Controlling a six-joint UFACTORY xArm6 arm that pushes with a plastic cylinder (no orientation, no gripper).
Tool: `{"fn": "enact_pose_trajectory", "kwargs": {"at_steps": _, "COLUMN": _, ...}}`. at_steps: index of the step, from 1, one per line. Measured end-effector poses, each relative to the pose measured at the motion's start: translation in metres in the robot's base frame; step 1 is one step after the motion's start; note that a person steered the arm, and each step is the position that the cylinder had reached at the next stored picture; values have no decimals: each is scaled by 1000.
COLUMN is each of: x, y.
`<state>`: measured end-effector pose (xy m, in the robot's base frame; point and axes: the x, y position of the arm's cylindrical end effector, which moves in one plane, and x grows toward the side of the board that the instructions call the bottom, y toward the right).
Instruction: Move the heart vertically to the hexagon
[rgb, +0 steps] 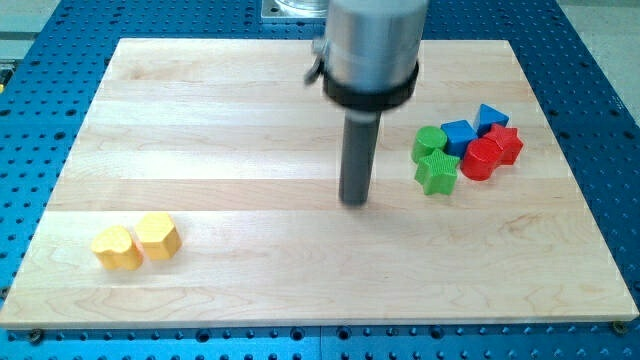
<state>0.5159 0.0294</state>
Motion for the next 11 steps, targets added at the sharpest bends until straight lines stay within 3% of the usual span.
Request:
{"fn": "enact_pose_trajectory", "kwargs": {"at_steps": 1, "x": 52, "y": -78}}
{"fn": "enact_pose_trajectory", "kwargs": {"at_steps": 2, "x": 55, "y": -170}}
{"fn": "enact_pose_trajectory", "kwargs": {"at_steps": 3, "x": 68, "y": -222}}
{"fn": "enact_pose_trajectory", "kwargs": {"at_steps": 4, "x": 91, "y": -223}}
{"fn": "enact_pose_trajectory", "kwargs": {"at_steps": 5, "x": 88, "y": -228}}
{"fn": "enact_pose_trajectory", "kwargs": {"at_steps": 6, "x": 54, "y": -227}}
{"fn": "enact_pose_trajectory", "kwargs": {"at_steps": 8, "x": 66, "y": -265}}
{"fn": "enact_pose_trajectory", "kwargs": {"at_steps": 11, "x": -76, "y": -243}}
